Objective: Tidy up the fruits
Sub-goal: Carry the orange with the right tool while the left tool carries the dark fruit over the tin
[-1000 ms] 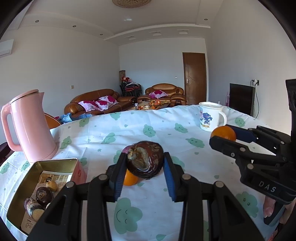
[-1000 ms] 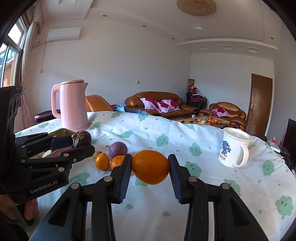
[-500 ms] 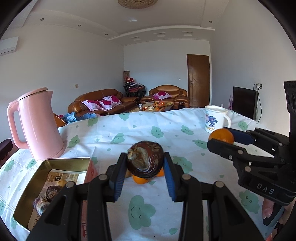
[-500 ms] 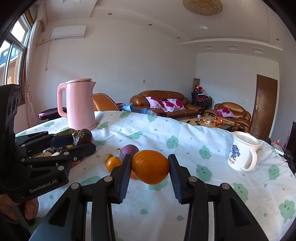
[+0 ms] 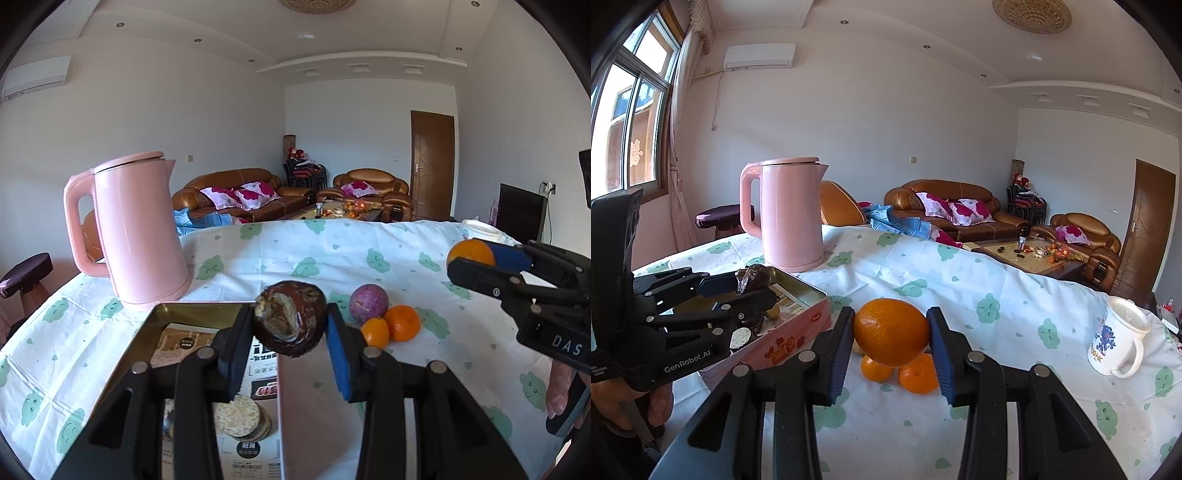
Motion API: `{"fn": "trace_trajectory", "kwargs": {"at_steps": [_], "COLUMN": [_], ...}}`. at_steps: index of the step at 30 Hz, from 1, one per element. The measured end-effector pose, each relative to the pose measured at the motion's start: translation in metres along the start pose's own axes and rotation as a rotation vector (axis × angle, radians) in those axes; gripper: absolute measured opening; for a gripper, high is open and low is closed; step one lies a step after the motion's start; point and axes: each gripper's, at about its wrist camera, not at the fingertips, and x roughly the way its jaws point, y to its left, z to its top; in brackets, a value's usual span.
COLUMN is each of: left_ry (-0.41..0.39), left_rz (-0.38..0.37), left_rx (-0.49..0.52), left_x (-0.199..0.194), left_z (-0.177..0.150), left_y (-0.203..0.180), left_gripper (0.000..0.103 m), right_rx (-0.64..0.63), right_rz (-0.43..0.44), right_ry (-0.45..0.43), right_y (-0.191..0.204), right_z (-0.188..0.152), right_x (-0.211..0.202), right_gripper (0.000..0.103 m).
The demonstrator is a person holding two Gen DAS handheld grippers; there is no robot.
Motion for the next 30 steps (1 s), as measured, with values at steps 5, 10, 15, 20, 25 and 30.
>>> {"fn": "trace_trajectory", "kwargs": {"at_steps": [5,10,15,20,25,30], "left_ry": [0.024,0.046,0.079,0.111,0.149,0.174], "left_rz": [0.042,0.086,0.117,0.134,0.121,0.106], "left_rx": [-0.025,-0.054,-0.082,-0.092,-0.088,-0.072], "left_x": [0.003,0.006,0.01,0.016,0.023,0.028], "left_z": [-0.001,-0.004,-0.008,-0.013,-0.02,-0.023], "left_y": [0.028,0.056,0.083,0.101,0.109,0.108], "left_gripper": [0.04,0.04,0.04,0.04,0.04,0.04], "right_rx": [-0.047,-0.087,-0.111,-0.144,-0.15,-0.126], "right_rz": [0.037,0.074,0.114,0.146,0.184,0.223], "right_ry": [0.012,0.032,0.05,0.075,0.112,0.167], "right_y": [0.021,0.042,0.058,0.078,0.09,0.101], "right_z": [0.013,0.022,0.027,0.03,0.031,0.023], "right_x": [0.017,0.038,0.058,0.076,0.096,0.118], "right_gripper": [0.042,0.042,0.042,0.042,0.042,0.042]}}
